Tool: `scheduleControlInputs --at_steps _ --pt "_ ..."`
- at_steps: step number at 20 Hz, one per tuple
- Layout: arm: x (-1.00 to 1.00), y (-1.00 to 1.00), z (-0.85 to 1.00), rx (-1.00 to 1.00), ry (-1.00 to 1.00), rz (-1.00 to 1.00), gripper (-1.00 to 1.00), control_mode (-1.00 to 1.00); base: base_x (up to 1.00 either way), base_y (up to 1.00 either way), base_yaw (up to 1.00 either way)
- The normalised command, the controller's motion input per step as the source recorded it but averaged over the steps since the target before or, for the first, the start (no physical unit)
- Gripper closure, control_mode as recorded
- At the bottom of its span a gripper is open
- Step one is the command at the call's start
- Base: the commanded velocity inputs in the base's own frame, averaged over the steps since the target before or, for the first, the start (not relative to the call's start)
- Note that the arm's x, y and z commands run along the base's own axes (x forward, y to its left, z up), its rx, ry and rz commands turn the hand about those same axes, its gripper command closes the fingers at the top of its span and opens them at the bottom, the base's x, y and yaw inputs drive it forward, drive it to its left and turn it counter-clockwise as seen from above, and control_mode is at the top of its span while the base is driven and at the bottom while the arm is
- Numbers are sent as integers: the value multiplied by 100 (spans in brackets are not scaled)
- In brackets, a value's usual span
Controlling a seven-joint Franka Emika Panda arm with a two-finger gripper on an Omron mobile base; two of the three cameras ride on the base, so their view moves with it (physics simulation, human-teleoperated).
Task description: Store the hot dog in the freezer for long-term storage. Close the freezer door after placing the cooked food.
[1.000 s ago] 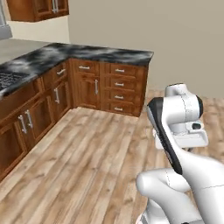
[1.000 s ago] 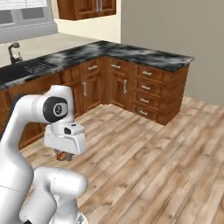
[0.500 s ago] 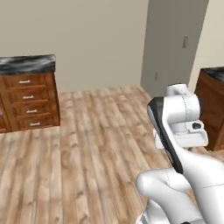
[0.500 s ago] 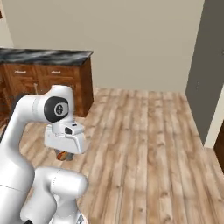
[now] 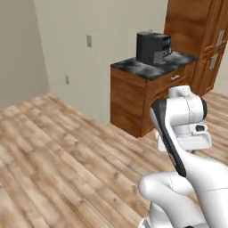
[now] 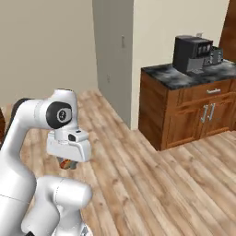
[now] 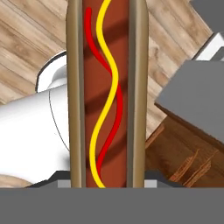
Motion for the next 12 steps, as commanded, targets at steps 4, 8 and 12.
scheduleControlInputs --at_steps 4,8,12 --pt "0 0 0 0 0 0 100 100 36 8 -86" --pt "0 0 0 0 0 0 100 100 44 15 -83" --pt "0 0 0 0 0 0 100 100 54 27 -78"
